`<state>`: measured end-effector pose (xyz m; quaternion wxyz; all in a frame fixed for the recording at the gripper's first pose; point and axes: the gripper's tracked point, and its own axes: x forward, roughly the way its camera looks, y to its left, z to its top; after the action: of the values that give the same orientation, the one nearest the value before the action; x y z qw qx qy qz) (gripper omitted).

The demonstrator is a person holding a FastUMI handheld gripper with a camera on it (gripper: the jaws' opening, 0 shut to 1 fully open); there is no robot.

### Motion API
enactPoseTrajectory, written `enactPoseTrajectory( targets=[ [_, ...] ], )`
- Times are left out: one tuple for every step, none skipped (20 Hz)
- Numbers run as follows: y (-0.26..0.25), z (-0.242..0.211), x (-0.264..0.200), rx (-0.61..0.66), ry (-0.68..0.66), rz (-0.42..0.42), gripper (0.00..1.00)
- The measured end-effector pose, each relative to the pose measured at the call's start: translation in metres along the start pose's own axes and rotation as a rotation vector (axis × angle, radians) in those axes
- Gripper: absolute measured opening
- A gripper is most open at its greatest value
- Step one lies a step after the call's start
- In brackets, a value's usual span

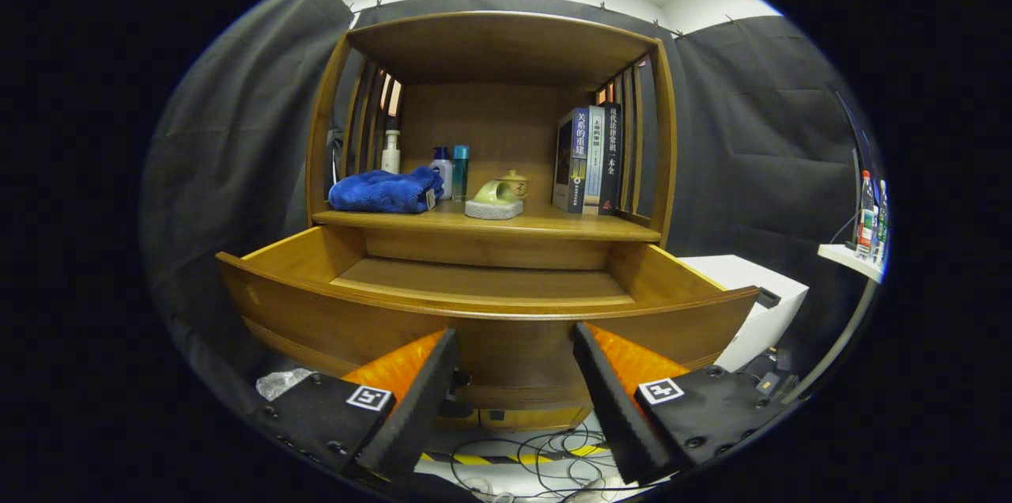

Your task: Pull open the drawer, take out the items inside it, and place them on the countertop above the cabinet.

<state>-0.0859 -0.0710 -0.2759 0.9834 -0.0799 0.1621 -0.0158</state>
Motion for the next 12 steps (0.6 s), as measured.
enactPoseTrajectory(
  targets=[
    [-0.001,0.0,0.002,0.02,0.005,0.001,0.97],
    [-0.004,0.0,0.005,0.036,0.012,-0.005,0.97],
    [-0.008,0.001,0.008,0.042,0.013,-0.017,0.97],
    [-0.006,0.003,0.013,0.05,0.015,-0.007,0.97],
    [-0.006,0.003,0.018,0.052,0.017,-0.004,0.97],
    [-0.003,0.005,0.022,0.054,0.014,0.001,0.96],
    [-0.003,0.007,0.029,0.055,0.018,-0.003,0.96],
    [-0.004,0.009,0.034,0.064,0.017,-0.003,0.96],
    [-0.002,0.003,0.035,0.079,0.014,-0.005,0.96],
    [-0.001,0.006,0.042,0.096,0.014,-0.005,0.96],
    [0.0,0.007,0.052,0.103,0.025,-0.005,0.96],
    [0.0,0.008,0.061,0.107,0.035,0.0,0.96]
  ],
)
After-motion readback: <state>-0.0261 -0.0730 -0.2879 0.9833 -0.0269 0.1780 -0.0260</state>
